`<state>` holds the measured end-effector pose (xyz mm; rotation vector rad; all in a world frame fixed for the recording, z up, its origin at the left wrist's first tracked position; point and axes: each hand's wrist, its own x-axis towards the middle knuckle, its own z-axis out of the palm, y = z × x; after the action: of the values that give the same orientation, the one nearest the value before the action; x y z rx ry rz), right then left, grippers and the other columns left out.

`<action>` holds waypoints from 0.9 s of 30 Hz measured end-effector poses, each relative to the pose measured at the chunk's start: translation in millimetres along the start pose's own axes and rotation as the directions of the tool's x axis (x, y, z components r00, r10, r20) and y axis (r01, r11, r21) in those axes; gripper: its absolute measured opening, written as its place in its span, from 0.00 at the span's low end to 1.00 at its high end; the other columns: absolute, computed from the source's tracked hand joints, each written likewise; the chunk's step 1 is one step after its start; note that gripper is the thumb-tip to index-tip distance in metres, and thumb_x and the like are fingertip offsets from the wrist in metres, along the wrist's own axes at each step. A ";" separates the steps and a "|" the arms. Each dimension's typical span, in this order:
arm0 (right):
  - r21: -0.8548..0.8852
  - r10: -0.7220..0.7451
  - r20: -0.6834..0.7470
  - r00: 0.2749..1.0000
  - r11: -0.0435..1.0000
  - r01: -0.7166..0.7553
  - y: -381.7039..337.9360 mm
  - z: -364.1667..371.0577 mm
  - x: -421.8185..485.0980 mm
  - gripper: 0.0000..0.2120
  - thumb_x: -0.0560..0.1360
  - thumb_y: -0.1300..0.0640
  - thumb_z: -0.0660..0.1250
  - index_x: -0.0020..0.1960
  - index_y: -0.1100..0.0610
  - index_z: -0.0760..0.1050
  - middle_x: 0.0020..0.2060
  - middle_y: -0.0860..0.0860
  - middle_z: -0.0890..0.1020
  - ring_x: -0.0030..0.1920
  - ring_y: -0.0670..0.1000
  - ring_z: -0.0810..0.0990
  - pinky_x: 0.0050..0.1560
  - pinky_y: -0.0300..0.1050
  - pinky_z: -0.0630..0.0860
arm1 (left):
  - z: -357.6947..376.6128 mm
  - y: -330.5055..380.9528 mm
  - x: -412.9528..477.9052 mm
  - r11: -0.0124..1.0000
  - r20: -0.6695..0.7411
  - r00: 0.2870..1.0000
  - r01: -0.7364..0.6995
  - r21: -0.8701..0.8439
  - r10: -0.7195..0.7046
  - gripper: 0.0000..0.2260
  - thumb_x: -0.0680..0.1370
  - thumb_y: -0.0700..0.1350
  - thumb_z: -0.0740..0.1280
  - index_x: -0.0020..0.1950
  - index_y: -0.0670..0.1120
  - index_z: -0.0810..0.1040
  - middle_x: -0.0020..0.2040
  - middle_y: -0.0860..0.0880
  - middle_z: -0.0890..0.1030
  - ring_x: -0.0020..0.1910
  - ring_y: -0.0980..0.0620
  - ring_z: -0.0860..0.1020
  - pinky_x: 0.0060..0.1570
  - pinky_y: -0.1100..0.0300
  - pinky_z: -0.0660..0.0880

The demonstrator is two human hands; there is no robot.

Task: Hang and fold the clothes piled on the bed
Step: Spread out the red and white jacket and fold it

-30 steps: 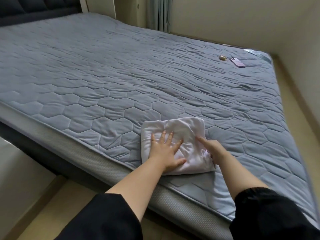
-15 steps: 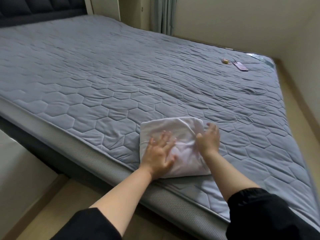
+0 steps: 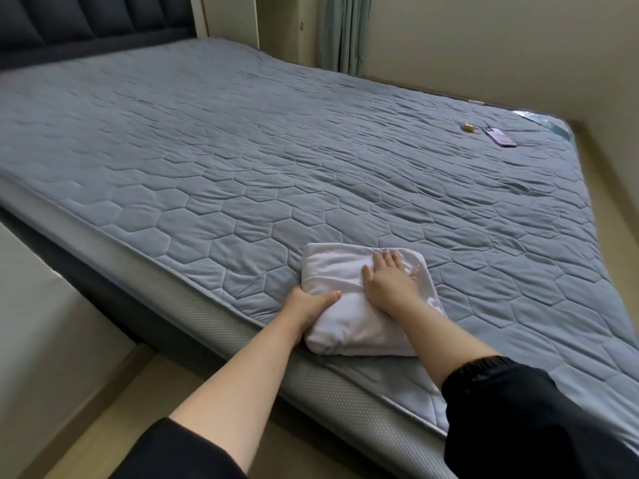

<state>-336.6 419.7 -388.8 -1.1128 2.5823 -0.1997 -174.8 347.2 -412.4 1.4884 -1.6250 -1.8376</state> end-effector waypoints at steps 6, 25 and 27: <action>0.168 0.306 -0.113 0.945 0.944 -0.285 18.1 -3.1 -0.6 0.39 0.75 0.33 0.53 0.76 0.56 0.55 0.75 0.58 0.58 0.75 0.58 0.54 0.72 0.60 0.53 | -3.9 4.5 -5.4 0.986 0.124 0.987 0.120 -0.112 -0.106 0.26 0.67 0.46 0.78 0.61 0.38 0.76 0.51 0.43 0.83 0.46 0.48 0.82 0.38 0.61 0.77; 0.858 0.548 0.263 0.794 0.244 -0.452 16.9 -62.4 -51.6 0.41 0.65 0.50 0.79 0.68 0.68 0.66 0.64 0.62 0.74 0.63 0.62 0.73 0.67 0.53 0.68 | -40.7 65.2 -65.1 0.984 -0.009 0.992 0.121 -0.128 -0.123 0.24 0.69 0.40 0.77 0.61 0.36 0.74 0.56 0.39 0.80 0.50 0.45 0.80 0.46 0.58 0.75; 0.858 0.493 0.343 0.800 0.182 -0.480 -10.7 -93.7 -71.4 0.40 0.65 0.52 0.79 0.69 0.68 0.65 0.65 0.62 0.74 0.63 0.62 0.73 0.67 0.56 0.68 | -68.8 92.1 -91.8 0.978 -0.004 0.985 0.173 -0.118 -0.175 0.25 0.69 0.42 0.76 0.63 0.35 0.74 0.57 0.39 0.80 0.51 0.44 0.80 0.47 0.57 0.76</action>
<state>-315.5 464.4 -281.3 0.1965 2.0144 -1.3115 -116.8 345.8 -277.2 1.6322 -1.3920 -1.9718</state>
